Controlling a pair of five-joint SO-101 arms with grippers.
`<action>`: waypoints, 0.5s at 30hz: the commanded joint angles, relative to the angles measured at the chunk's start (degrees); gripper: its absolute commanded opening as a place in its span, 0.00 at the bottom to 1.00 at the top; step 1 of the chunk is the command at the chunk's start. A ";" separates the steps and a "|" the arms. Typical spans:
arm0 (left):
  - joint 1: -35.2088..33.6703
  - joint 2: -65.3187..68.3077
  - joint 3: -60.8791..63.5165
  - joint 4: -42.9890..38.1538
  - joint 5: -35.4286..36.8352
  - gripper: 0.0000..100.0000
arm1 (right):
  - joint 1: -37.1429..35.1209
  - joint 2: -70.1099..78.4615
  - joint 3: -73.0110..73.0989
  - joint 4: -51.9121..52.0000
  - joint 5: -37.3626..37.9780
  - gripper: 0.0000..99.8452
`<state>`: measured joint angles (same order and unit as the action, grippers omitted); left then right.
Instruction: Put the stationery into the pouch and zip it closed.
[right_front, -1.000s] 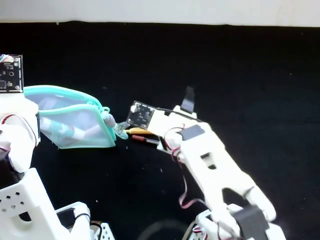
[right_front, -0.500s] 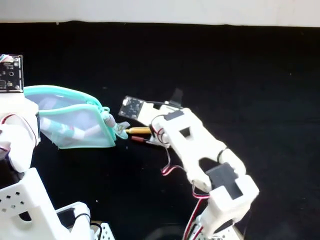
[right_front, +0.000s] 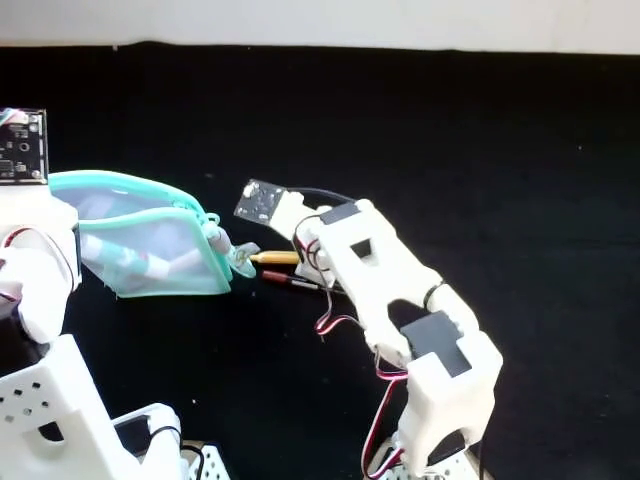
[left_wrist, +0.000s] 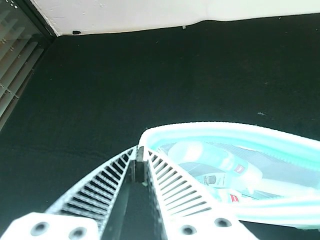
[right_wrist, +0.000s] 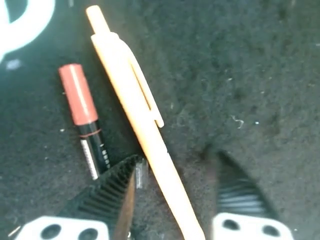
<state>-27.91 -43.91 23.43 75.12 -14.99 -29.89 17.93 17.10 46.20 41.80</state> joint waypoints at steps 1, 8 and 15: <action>0.13 0.75 3.82 0.79 0.35 0.01 | 0.57 -2.15 -5.67 1.54 -1.58 0.01; 0.22 0.75 3.82 0.62 0.35 0.01 | 3.91 -12.09 -17.80 3.47 -19.52 0.01; 0.40 0.75 3.82 0.53 0.35 0.01 | 1.54 -23.52 -28.70 3.12 -36.22 0.01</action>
<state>-27.91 -43.91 23.43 75.12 -14.99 -26.55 1.23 -5.23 49.45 11.30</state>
